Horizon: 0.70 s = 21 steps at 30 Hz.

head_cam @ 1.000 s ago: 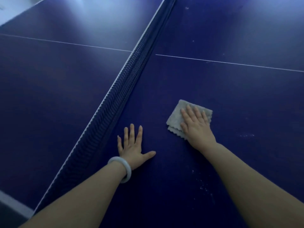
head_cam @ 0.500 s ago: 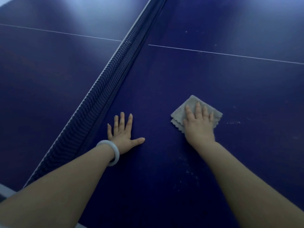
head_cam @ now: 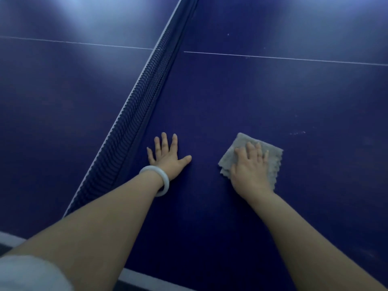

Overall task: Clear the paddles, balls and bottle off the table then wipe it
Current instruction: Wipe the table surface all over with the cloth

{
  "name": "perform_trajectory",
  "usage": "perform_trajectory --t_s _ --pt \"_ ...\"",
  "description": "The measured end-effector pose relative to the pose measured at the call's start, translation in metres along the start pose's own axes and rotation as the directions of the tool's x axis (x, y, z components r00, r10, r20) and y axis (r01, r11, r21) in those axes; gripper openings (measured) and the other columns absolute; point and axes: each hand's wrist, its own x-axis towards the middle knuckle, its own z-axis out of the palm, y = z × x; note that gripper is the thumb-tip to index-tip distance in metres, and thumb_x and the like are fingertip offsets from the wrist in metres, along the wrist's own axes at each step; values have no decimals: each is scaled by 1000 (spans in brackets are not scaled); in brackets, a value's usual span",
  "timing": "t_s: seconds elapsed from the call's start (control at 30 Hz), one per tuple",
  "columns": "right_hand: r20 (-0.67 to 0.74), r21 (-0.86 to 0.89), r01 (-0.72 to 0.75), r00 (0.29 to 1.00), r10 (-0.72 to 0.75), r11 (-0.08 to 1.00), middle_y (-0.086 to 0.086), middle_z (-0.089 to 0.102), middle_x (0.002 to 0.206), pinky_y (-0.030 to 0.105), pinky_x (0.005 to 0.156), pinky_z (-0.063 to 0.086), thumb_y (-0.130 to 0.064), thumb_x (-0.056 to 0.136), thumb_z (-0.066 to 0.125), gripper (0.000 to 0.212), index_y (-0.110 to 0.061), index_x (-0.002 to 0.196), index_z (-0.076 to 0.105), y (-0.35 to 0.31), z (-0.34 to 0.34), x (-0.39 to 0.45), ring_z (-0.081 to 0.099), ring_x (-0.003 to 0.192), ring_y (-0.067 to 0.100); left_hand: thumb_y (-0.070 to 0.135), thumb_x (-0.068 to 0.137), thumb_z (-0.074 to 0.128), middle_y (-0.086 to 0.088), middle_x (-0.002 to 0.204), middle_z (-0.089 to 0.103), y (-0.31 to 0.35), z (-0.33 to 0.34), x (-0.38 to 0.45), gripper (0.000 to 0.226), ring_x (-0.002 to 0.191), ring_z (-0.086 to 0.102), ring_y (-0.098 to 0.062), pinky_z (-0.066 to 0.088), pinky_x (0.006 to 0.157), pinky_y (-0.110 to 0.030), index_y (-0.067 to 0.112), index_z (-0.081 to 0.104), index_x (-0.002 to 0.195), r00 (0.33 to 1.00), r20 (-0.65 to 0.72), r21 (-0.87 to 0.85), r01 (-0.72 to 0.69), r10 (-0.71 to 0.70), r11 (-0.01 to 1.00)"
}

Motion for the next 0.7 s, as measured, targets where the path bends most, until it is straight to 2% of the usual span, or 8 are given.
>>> perform_trajectory --t_s 0.1,0.17,0.3,0.33,0.43,0.5,0.6,0.7 --pt "-74 101 160 985 -153 982 9 22 159 42 121 -13 -26 101 37 37 -16 137 43 -44 23 -30 -1 151 24 50 101 32 2 160 -26 -10 0 -9 70 147 -25 -19 -14 119 -45 32 -11 154 997 -56 21 -48 50 999" --pt "-74 98 258 965 -251 961 4 28 157 41 122 -9 -33 103 35 40 -18 139 43 -56 36 -55 2 151 19 46 103 26 2 161 -24 -23 11 -28 64 148 -21 -18 -12 120 -43 32 -11 154 991 -109 69 -67 75 995" --pt "23 -60 359 934 -358 932 1 12 164 43 123 -5 -47 100 14 60 -25 156 11 -35 35 -79 -6 151 14 52 100 11 4 157 -31 -52 47 -86 63 145 -27 -17 -17 118 -42 31 -24 149 974 -214 93 -54 73 994" --pt "30 -94 312 950 -311 945 2 4 165 43 123 -7 -48 100 10 61 -26 156 5 -23 32 -73 -9 151 15 54 98 6 3 156 -33 -57 55 -98 64 144 -29 -16 -19 117 -42 31 -27 148 971 -227 108 -52 76 993" --pt "8 -128 -42 999 43 991 3 -13 164 49 120 -13 -47 102 14 61 -26 157 -3 -7 22 -46 -18 149 21 55 92 -6 2 154 -36 -63 69 -114 65 144 -29 -17 -19 118 -43 28 -30 146 958 -274 164 -40 84 986" --pt "13 -129 -124 992 126 984 4 -15 163 52 118 -13 -46 102 15 62 -25 157 -6 -25 24 -44 -19 149 26 54 92 -7 0 154 -34 -62 71 -114 65 146 -27 -20 -17 119 -45 26 -29 147 950 -302 183 -22 78 983" --pt "12 -147 110 994 -109 983 5 -6 164 54 119 -10 -46 102 15 61 -22 157 2 -68 46 -85 -14 150 30 53 94 -3 -1 156 -34 -62 70 -112 65 146 -28 -21 -16 119 -46 25 -30 147 955 -284 200 -24 81 980" --pt "80 -148 416 909 -409 897 4 10 163 52 119 4 -46 100 23 60 -22 155 19 -73 54 -141 0 151 26 52 95 -2 -2 156 -34 -63 68 -112 64 145 -29 -21 -16 119 -47 26 -32 145 961 -261 183 -48 96 982"
